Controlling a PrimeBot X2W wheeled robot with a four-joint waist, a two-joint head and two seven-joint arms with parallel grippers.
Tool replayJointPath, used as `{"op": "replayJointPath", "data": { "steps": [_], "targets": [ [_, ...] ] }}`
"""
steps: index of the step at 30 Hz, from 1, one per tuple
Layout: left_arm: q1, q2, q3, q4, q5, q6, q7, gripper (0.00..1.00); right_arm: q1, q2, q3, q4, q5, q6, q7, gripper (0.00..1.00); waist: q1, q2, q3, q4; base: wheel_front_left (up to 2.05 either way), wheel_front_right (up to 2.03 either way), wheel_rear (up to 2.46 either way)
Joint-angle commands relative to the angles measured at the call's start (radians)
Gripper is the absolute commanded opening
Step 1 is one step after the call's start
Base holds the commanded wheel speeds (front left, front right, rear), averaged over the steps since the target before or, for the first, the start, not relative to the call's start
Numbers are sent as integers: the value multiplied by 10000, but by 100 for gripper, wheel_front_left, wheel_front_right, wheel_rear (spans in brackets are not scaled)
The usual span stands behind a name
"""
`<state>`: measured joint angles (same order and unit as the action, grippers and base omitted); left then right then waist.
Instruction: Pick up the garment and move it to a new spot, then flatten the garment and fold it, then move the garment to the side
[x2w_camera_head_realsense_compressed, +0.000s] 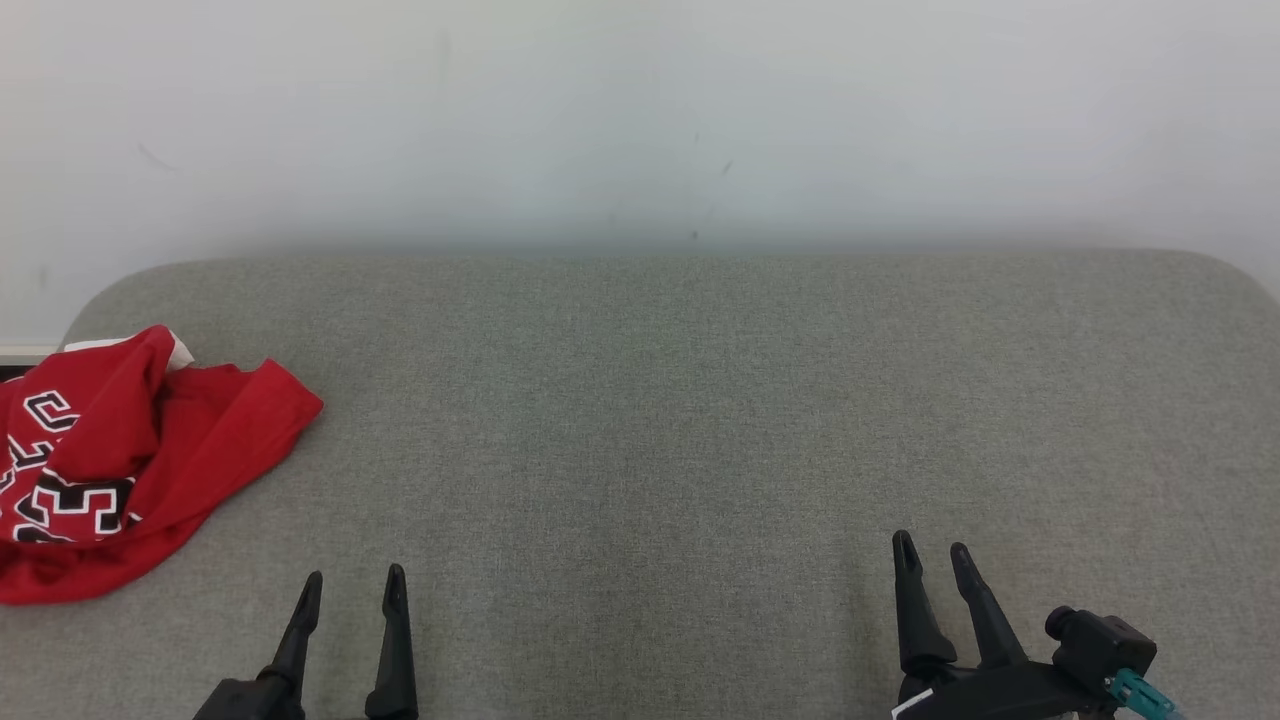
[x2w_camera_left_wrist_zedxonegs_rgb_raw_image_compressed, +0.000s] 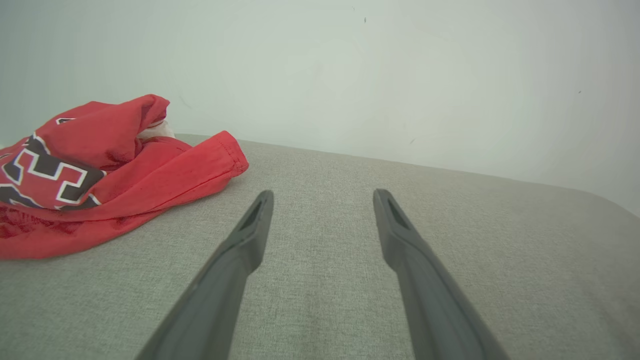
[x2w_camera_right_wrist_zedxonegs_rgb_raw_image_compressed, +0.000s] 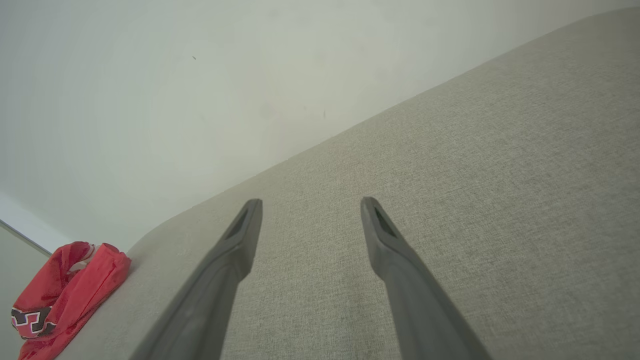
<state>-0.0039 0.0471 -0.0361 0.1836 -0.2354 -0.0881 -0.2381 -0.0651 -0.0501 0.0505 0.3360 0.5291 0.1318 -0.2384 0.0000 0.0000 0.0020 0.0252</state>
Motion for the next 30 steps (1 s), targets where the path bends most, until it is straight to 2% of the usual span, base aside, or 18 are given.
{"op": "replayJointPath", "data": {
  "steps": [1, 12, 30],
  "targets": [
    [54, 49, -7, -28, 197, -4, -79, 100, 63, 0, -31, 6, -233, -19, -78, 100, 0, 0, -2, -3, 0, 0, 0],
    [167, 52, -43, 244, 759, 36, -299, 100, 202, 0, -135, 144, -1580, -21, -288, 100, 0, 0, -128, -61, 0, 0, 0],
    [220, 49, -28, 815, 214, 113, -281, 100, 411, 3, -403, 332, -2285, -21, -6, 100, 0, 0, -293, -177, 0, 0, 0]
  ]
}}
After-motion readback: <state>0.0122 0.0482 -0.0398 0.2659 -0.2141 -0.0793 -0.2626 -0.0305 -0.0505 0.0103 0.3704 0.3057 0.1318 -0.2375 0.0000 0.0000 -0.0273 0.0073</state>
